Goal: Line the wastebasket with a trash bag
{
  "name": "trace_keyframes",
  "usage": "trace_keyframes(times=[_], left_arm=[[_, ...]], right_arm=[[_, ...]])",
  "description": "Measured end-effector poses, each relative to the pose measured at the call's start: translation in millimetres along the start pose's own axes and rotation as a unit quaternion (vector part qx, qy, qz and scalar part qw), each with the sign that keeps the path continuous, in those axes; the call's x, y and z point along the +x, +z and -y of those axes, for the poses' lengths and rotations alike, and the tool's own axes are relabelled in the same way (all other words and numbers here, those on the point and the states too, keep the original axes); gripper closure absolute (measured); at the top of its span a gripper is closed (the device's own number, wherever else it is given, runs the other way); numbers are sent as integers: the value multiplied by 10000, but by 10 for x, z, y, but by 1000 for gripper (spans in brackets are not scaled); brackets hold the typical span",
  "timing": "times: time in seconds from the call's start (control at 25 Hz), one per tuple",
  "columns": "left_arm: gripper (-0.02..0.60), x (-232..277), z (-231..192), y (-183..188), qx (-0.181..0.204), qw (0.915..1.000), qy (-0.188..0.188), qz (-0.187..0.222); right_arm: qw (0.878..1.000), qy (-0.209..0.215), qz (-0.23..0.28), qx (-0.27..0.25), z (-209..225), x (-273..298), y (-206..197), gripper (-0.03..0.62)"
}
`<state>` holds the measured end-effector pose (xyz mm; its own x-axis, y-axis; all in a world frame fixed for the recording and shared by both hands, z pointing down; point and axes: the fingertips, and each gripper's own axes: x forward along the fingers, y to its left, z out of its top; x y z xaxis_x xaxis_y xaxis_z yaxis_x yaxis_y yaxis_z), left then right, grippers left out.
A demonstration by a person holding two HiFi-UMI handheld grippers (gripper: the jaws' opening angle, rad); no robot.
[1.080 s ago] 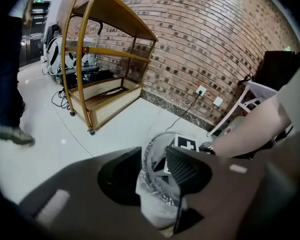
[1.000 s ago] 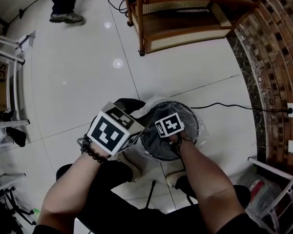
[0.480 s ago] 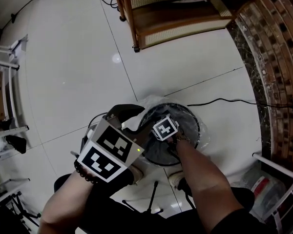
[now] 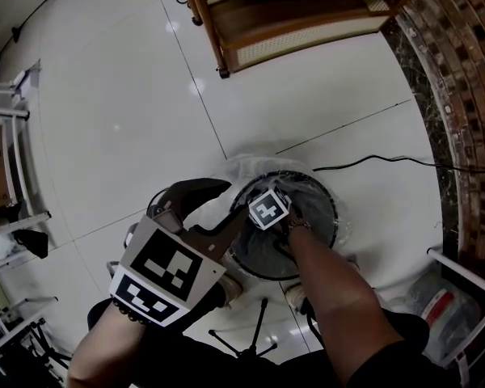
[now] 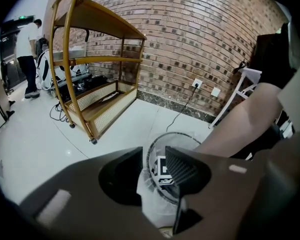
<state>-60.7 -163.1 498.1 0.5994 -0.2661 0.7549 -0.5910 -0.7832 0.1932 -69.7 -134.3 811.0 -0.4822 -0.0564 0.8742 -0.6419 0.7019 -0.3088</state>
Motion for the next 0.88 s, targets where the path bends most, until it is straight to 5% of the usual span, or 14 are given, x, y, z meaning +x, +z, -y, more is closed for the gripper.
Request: trace_keyframes(times=[0.44,0.88], left_arm=[[433,-30,9,91,-27,10000,33,86],[433,29,67,70,93,10000,-18,-31]], right_arm=[[9993,69,-359,-2,26,143,-135,592],[9997,-124,-181,-97,168,283,-171,592]])
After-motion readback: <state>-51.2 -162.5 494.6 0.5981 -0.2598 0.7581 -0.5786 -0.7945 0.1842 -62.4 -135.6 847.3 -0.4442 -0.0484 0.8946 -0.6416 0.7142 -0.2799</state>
